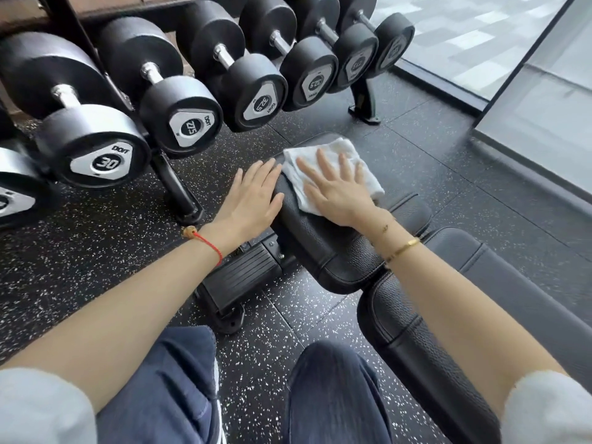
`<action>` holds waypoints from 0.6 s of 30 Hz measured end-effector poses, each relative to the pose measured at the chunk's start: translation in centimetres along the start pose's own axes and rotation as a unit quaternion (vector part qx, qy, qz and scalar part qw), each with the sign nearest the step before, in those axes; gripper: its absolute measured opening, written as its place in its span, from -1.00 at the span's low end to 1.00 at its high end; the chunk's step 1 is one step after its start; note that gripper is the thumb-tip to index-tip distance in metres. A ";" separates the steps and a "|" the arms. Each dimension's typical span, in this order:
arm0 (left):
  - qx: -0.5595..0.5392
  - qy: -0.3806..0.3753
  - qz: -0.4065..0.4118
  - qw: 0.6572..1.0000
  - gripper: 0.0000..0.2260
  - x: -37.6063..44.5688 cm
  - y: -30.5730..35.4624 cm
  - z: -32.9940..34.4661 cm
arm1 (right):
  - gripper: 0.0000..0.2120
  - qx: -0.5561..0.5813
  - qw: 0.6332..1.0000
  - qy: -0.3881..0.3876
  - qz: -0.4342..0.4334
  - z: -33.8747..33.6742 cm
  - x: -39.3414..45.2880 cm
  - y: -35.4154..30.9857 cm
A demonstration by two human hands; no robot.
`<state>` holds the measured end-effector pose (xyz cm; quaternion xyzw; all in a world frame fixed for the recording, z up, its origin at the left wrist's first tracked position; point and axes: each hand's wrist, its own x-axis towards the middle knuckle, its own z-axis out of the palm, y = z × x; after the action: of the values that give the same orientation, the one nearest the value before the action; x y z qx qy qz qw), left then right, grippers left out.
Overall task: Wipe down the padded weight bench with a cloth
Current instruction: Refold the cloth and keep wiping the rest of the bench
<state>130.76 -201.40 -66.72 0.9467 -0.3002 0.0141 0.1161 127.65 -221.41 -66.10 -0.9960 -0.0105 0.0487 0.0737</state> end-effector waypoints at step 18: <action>0.007 0.011 0.058 0.998 -0.50 -0.6 3.2 1.8 | -0.50 -0.020 0.999 0.036 0.026 2.4 -15.8 1.3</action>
<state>128.36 -204.02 -67.80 0.9285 -0.3527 0.0333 0.1114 111.70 -222.76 -67.15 -0.9983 0.0174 0.0141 0.0531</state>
